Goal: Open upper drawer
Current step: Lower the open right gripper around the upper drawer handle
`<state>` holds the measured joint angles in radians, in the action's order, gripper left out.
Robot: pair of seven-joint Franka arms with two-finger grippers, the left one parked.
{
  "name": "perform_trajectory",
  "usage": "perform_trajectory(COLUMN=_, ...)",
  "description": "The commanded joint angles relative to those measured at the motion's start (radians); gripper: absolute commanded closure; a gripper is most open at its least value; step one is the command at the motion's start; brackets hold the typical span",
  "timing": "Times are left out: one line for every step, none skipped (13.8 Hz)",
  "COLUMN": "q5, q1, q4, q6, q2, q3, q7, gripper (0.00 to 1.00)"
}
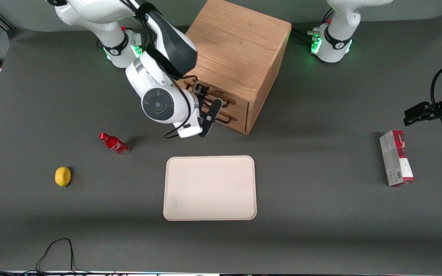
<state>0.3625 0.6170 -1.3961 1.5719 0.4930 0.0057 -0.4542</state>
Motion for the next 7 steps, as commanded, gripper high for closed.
perform_trajectory(q5=0.022, q1=0.006, q4=-0.001, q6=0.025, q2=0.013, q3=-0.004, q7=-0.033, gripper=0.00)
perform_trajectory(q5=0.022, q1=0.006, q4=-0.003, q6=0.026, q2=0.013, q3=-0.006, q7=-0.062, gripper=0.00)
perform_trajectory(q5=0.022, q1=0.006, q4=-0.004, q6=0.026, q2=0.013, q3=-0.004, q7=-0.082, gripper=0.00)
perform_trajectory(q5=0.022, q1=0.006, q4=-0.017, q6=0.028, q2=0.010, q3=-0.004, q7=-0.086, gripper=0.00)
perform_trajectory(q5=0.022, q1=0.006, q4=-0.024, q6=0.039, q2=0.009, q3=-0.004, q7=-0.087, gripper=0.00)
perform_trajectory(q5=0.022, q1=0.006, q4=-0.034, q6=0.048, q2=0.006, q3=-0.004, q7=-0.087, gripper=0.00)
perform_trajectory(q5=0.021, q1=0.007, q4=-0.037, q6=0.052, q2=0.006, q3=-0.004, q7=-0.087, gripper=0.00)
